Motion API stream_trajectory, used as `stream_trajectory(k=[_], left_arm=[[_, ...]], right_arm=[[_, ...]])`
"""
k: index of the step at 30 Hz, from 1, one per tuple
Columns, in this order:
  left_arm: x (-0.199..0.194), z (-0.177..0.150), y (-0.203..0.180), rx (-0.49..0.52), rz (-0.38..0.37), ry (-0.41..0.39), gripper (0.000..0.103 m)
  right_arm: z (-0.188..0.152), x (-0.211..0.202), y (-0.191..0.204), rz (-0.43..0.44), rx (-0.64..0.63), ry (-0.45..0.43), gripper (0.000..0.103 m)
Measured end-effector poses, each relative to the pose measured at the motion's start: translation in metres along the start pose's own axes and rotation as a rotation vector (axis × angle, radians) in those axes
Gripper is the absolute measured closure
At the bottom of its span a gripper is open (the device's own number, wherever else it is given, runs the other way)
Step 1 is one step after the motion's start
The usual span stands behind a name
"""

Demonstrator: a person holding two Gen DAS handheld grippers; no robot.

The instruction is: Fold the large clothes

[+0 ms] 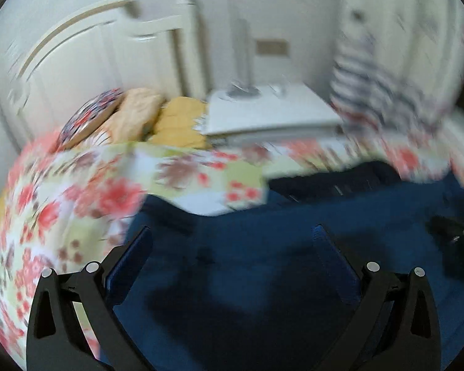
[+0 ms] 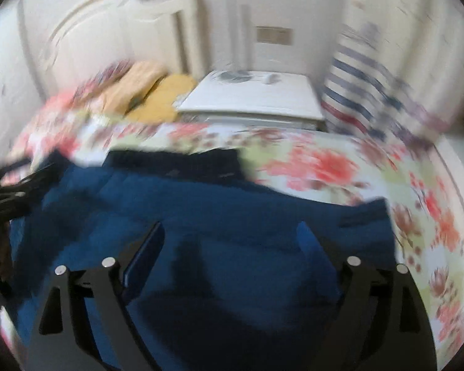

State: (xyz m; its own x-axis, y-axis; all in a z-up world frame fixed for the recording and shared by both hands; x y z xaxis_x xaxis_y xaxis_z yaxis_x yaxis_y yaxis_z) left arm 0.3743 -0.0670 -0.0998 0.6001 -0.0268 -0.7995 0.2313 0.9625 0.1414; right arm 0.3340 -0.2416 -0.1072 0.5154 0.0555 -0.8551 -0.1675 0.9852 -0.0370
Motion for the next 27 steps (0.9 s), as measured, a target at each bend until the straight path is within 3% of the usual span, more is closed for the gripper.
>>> stream_trajectory(k=[2,6,9,14,16,18,20,22,27], left_arm=[[0.027,-0.009,-0.024,0.082,0.029,0.072,0.004],[0.045,-0.008,-0.009,-0.011,-0.059,0.122,0.004],[0.044,-0.01,-0.007,-0.019,-0.067,0.12,0.004],[-0.007,-0.028,0.017,-0.009,0.066,-0.005,0.004],[-0.018,-0.043,0.039,-0.009,0.116,-0.018,0.004],[-0.009,-0.059,0.059,-0.042,0.141,0.007,0.004],[0.004,-0.069,0.076,-0.108,0.053,0.033,0.004],[0.005,-0.07,0.081,-0.147,0.032,0.027,0.004],[-0.007,-0.07,0.059,-0.074,0.216,-0.019,0.004]], right_arm=[[-0.004,0.018,0.011,-0.03,-0.039,0.037,0.009],[-0.002,0.029,-0.003,0.036,0.03,0.057,0.005],[-0.005,0.025,-0.007,0.064,0.043,0.052,0.005],[-0.032,-0.018,-0.054,-0.019,0.126,-0.001,0.004],[-0.054,-0.027,-0.08,-0.058,0.17,-0.001,0.004],[-0.073,-0.024,-0.1,-0.036,0.216,-0.003,0.003],[-0.09,-0.016,-0.117,0.068,0.292,-0.043,0.003],[-0.09,-0.014,-0.113,0.042,0.281,-0.06,0.003],[-0.09,-0.026,-0.104,-0.047,0.275,-0.078,0.003]])
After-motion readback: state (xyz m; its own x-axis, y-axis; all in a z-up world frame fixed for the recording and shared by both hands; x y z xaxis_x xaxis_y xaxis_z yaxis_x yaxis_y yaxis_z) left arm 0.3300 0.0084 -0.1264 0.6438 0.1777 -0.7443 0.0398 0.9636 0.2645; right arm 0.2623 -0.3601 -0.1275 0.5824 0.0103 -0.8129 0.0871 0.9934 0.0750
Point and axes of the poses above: each gripper's, at about its wrist camera, not at the fingertips, and x roughly the way its jaws point, y to its left, z to its top, the point moved 1 cm from there along x, roughly the way its jaws point, and after that the axes turned 8 degrees about y, right-handed, at the moved point
